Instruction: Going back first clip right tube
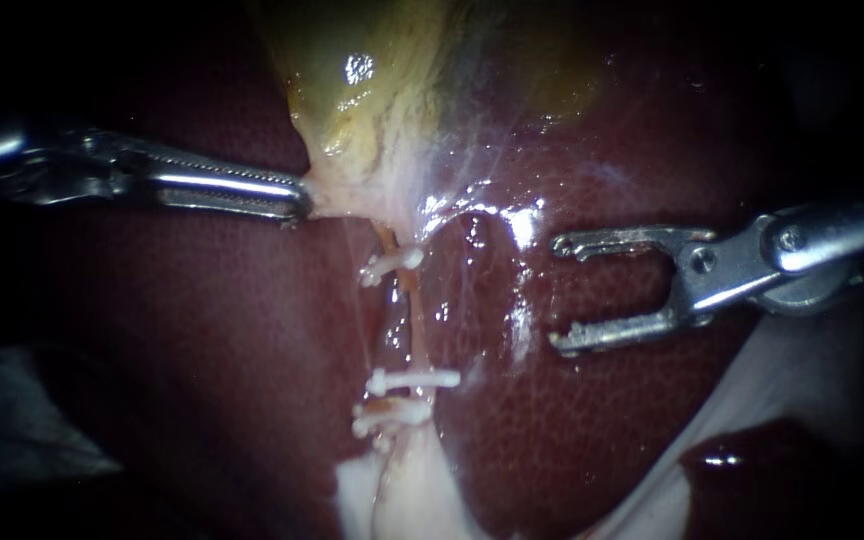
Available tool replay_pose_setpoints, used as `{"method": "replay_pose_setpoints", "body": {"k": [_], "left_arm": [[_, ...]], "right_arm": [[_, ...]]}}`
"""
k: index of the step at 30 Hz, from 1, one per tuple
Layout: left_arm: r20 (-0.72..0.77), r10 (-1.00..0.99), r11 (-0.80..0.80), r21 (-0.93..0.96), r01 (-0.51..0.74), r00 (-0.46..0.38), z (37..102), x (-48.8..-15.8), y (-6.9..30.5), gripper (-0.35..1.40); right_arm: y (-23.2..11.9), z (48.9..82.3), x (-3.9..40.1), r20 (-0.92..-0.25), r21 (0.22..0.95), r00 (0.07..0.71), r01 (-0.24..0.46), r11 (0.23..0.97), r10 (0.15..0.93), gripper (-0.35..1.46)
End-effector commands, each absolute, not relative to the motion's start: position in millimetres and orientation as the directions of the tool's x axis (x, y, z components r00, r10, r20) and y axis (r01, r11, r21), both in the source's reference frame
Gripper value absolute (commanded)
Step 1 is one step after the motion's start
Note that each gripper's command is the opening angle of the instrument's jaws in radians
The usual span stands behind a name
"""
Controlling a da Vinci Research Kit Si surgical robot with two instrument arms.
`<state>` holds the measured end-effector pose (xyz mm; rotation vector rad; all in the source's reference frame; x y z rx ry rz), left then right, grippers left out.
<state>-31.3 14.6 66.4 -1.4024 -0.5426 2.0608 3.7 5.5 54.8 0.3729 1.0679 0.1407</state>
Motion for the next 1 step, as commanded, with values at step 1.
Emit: {"method": "replay_pose_setpoints", "body": {"k": [1], "left_arm": [[-0.694,0.665,-0.747,-0.622,-0.235,-0.277,66.1,-31.0,14.7,-0.35]], "right_arm": [[5.4,54.9,4.0,-0.827,0.363,0.483,0.063,0.930,0.289,0.50]]}}
